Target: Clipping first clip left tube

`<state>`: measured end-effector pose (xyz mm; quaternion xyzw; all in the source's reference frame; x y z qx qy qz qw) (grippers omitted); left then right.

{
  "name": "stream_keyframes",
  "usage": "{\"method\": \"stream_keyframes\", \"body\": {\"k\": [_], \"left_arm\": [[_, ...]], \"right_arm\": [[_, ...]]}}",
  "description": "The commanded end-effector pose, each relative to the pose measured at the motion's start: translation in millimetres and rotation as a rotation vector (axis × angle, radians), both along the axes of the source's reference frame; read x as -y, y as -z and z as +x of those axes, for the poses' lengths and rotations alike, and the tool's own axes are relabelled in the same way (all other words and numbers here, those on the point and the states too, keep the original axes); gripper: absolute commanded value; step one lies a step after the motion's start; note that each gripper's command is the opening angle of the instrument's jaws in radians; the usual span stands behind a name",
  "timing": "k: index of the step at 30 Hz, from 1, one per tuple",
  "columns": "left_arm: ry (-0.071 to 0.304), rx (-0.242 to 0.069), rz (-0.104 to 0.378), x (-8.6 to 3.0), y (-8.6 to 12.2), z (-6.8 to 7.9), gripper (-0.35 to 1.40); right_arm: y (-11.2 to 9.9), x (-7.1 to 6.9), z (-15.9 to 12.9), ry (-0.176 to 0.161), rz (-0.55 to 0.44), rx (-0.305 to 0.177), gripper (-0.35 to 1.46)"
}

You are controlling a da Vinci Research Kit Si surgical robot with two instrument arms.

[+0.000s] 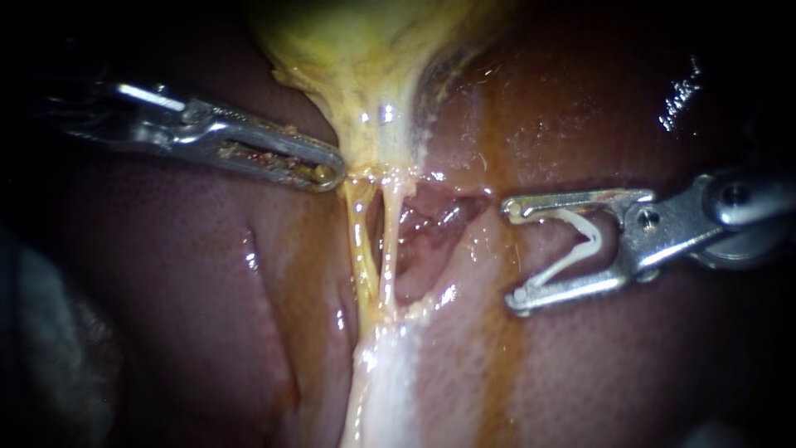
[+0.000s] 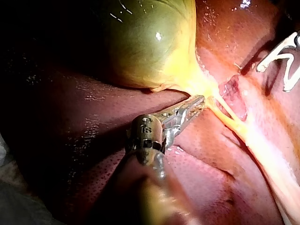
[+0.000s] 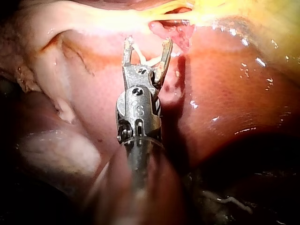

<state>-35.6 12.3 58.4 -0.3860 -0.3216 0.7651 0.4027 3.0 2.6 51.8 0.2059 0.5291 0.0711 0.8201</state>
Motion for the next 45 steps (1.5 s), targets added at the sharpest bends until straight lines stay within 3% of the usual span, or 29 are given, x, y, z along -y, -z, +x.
{"method": "stream_keyframes", "body": {"k": [1, 14, 20, 26, 35, 45], "left_arm": [[-0.001, 0.0, 0.001, 0.0, 0.2, 0.1, -0.35], [0.024, -0.012, 0.001, -2.1, 5.0, 4.3, -0.35], [0.024, -0.012, 0.0, -1.9, 5.1, 4.3, -0.35], [0.025, -0.013, 0.0, -1.8, 5.2, 4.3, -0.35], [0.024, -0.012, 0.001, -1.8, 5.2, 4.5, -0.35], [0.024, -0.012, 0.001, -1.8, 5.2, 4.5, -0.35]], "right_arm": [[0.0, 0.0, 0.0, 0.0, 0.0, 0.0, 0.5], [0.1, 0.1, 0.0, 0.003, 0.001, -0.001, 0.5], [0.3, 0.2, 0.9, 0.006, 0.004, -0.002, 0.5], [0.3, 0.7, 3.9, 0.011, 0.02, -0.001, 0.49], [-1.9, 1.7, 9.0, 0.012, 0.076, 0.01, 0.48], [-4.7, 2.4, 11.9, 0.023, 0.118, 0.018, 0.48]]}}
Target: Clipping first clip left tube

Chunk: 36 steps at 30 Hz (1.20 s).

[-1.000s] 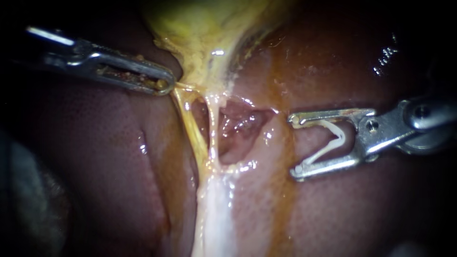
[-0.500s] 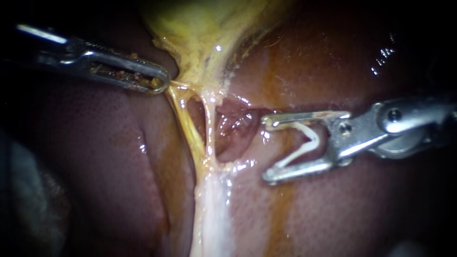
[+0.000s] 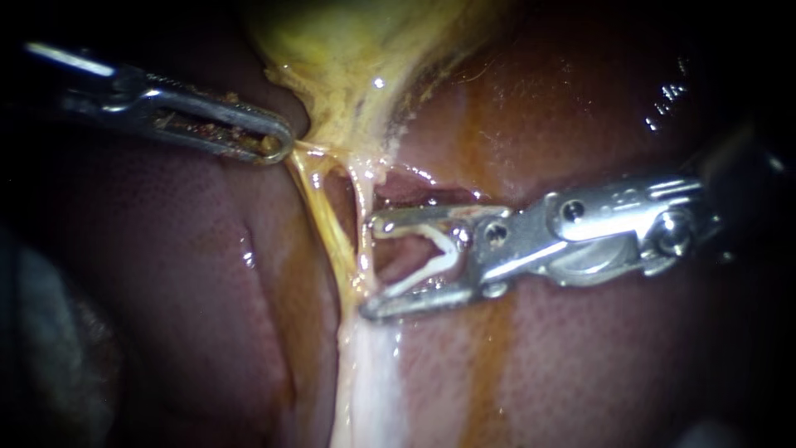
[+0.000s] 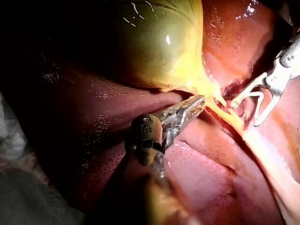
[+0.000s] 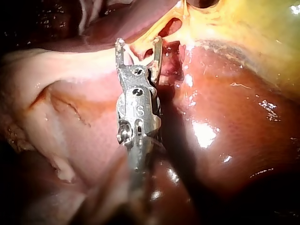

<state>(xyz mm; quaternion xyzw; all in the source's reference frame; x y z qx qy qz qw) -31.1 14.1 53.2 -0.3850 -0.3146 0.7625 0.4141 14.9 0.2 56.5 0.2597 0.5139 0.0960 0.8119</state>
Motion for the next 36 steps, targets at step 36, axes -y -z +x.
{"method": "stream_keyframes", "body": {"k": [36], "left_arm": [[-0.001, 0.001, 0.0, 0.0, 0.0, 0.0, -0.35]], "right_arm": [[-4.0, 0.6, 2.7, 0.045, 0.123, -0.101, 0.46]]}}
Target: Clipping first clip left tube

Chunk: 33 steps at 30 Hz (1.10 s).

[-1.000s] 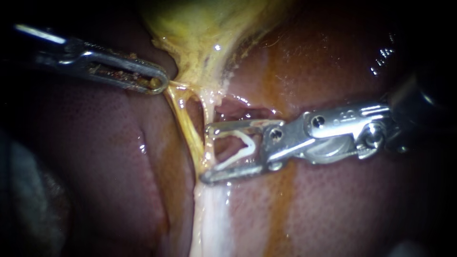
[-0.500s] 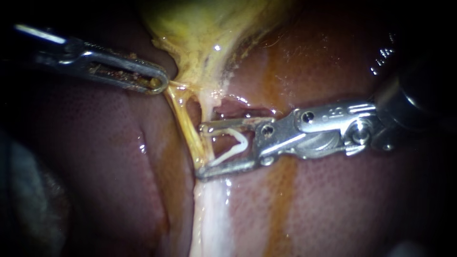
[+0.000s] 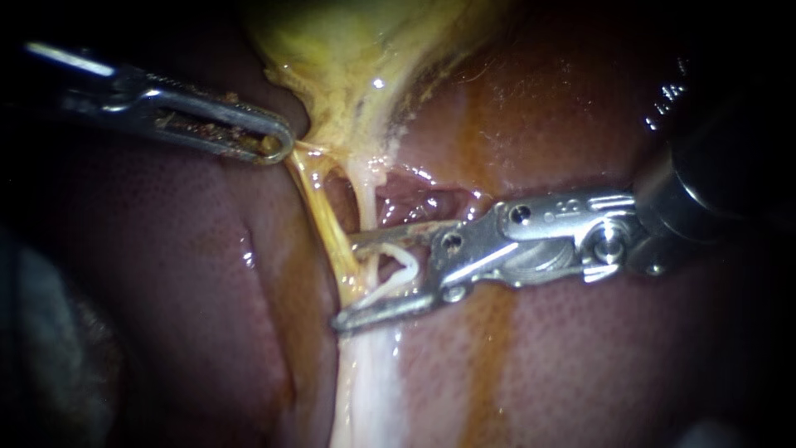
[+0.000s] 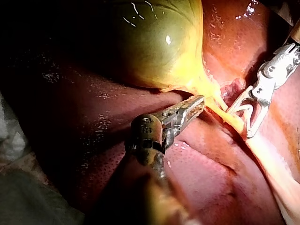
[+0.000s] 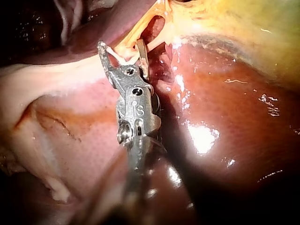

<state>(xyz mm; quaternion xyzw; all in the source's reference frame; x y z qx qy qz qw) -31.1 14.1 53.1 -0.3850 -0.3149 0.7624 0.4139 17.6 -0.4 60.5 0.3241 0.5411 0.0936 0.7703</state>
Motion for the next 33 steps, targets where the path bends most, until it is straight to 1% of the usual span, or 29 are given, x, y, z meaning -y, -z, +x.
{"method": "stream_keyframes", "body": {"k": [1, 4, 9, 14, 18, 21, 26, 27, 33], "left_arm": [[0.0, 0.0, 0.0, 0.0, 0.0, 0.0, -0.35], [0.0, 0.0, 0.0, 0.0, 0.0, 0.0, -0.35], [0.0, 0.0, 0.0, 0.0, 0.0, -0.1, -0.35], [0.0, 0.0, 0.0, -0.1, -0.1, -0.1, -0.35], [0.0, 0.0, 0.0, -0.1, -0.1, -0.1, -0.35], [0.0, 0.0, 0.0, -0.1, -0.1, -0.1, -0.35], [0.0, 0.0, 0.0, -0.2, -0.2, -0.1, -0.35], [0.0, 0.0, 0.0, -0.2, -0.2, -0.1, -0.35], [0.0, 0.0, 0.0, -0.3, -0.3, -0.1, -0.35]], "right_arm": [[0.1, 0.0, 0.1, -0.001, 0.006, -0.007, 0.46], [0.2, 0.1, 0.7, -0.003, 0.009, -0.019, 0.46], [0.0, 0.2, 2.0, -0.011, 0.018, -0.014, 0.46], [-0.7, 0.6, 3.4, -0.014, 0.018, -0.009, 0.45], [-0.5, 0.9, 4.3, -0.013, 0.023, -0.01, 0.45], [0.1, 1.2, 4.9, -0.011, 0.033, -0.025, 0.45], [2.2, 1.6, 5.5, 0.006, 0.049, -0.067, 0.45], [2.6, 1.6, 5.5, 0.009, 0.052, -0.072, 0.45], [5.6, 1.0, 5.8, -0.001, 0.068, -0.088, 0.45]]}}
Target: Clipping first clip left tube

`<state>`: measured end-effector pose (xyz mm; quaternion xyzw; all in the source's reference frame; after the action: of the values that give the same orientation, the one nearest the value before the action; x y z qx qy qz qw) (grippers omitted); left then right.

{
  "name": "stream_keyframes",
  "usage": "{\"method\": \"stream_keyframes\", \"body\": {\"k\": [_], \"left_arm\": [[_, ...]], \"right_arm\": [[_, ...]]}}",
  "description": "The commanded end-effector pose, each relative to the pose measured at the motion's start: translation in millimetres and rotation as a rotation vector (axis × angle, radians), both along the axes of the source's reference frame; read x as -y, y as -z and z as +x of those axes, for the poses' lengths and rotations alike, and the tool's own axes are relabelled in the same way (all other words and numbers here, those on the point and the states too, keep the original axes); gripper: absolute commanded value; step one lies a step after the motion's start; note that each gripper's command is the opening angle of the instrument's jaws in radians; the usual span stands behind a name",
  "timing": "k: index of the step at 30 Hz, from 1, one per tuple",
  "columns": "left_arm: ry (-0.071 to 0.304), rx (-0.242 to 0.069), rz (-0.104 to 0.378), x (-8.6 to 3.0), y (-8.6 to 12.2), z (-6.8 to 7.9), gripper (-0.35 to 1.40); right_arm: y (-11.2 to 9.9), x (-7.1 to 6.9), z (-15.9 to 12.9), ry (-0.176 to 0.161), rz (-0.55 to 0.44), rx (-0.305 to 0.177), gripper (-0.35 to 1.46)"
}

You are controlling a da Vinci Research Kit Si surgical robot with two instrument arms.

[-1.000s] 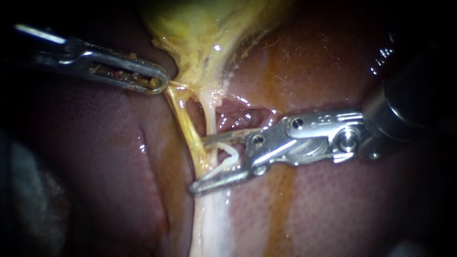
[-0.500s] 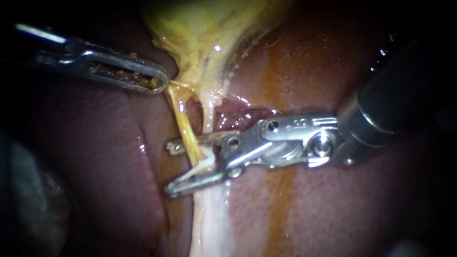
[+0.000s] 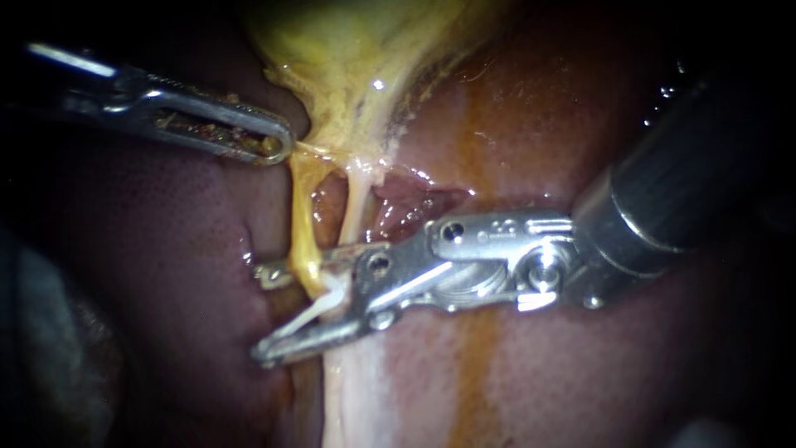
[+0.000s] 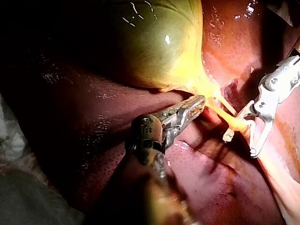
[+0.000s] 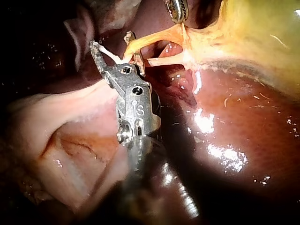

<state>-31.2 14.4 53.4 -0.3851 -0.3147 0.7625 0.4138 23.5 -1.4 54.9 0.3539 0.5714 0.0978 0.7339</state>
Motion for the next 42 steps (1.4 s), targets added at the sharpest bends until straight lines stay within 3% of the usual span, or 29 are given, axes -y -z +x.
{"method": "stream_keyframes", "body": {"k": [1, 7, 11, 23, 27, 42], "left_arm": [[0.0, 0.0, 0.0, 0.0, 0.0, 0.0, -0.35], [0.0, 0.0, 0.0, 0.0, -0.1, 0.0, -0.35], [0.0, 0.0, 0.0, 0.0, -0.1, 0.0, -0.35], [0.0, 0.0, 0.0, 0.0, -0.1, 0.0, -0.35], [0.0, 0.0, 0.0, 0.0, -0.1, 0.0, -0.35], [0.0, 0.0, 0.0, 0.0, -0.2, 0.0, -0.35]], "right_arm": [[0.3, -0.1, 0.0, 0.0, 0.002, 0.001, 0.44], [0.8, -0.5, -0.1, -0.004, 0.038, 0.015, 0.39], [0.6, -0.6, -0.4, -0.011, 0.109, 0.058, 0.3], [0.6, -0.5, -1.1, -0.036, 0.264, 0.155, -0.09], [0.6, -0.5, -1.4, -0.041, 0.312, 0.177, -0.35], [0.2, -0.4, -2.2, -0.039, 0.307, 0.182, -0.35]]}}
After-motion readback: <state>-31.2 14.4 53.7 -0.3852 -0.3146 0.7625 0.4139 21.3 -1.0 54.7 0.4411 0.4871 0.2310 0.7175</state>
